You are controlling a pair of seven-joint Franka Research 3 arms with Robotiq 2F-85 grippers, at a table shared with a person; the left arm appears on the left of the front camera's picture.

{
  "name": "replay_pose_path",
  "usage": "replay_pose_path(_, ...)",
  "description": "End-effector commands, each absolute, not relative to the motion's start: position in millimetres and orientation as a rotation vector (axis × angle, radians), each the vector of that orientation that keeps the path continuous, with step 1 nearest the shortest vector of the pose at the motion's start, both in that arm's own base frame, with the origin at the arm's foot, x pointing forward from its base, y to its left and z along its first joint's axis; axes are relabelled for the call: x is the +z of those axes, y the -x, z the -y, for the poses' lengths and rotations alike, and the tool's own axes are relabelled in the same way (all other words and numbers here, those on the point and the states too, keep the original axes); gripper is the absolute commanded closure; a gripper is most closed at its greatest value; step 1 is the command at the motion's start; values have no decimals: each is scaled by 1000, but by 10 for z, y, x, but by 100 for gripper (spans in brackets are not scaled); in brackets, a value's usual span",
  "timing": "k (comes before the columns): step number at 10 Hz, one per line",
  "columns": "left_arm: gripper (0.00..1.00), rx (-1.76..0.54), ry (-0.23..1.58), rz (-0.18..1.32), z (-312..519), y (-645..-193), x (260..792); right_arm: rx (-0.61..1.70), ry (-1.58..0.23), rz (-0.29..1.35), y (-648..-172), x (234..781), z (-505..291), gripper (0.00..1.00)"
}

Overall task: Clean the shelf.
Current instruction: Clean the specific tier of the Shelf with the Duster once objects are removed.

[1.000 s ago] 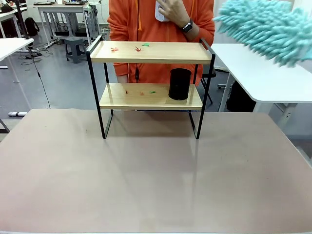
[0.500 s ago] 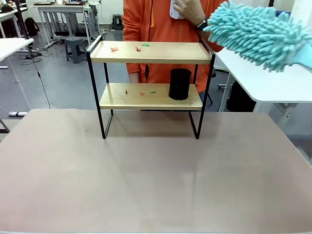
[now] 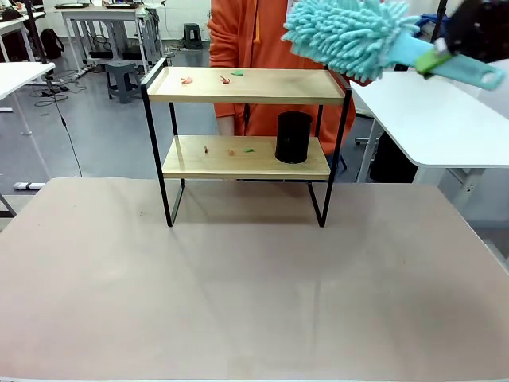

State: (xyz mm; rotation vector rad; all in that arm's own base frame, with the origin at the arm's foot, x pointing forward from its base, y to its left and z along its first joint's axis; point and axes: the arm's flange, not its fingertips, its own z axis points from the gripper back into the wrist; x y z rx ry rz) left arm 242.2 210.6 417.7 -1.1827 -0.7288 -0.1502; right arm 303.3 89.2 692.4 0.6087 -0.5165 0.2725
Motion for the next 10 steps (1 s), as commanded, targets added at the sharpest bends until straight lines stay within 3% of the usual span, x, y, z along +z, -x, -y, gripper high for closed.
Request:
replay_pose_path(1, 0, -169, 1189, 756, -2095, -2422, 4187, 213, -511, 523, -3229, 6942, -1081, 87)
replay_pose_path(4, 0, -169, 1189, 756, -2095, -2422, 4187, 184, -471, 594, -3627, 6819, -1408, 87)
replay_pose_path(10, 0, -169, 1189, 756, -2095, -2422, 4187, 191, -462, 555, -4222, 6699, -1684, 87)
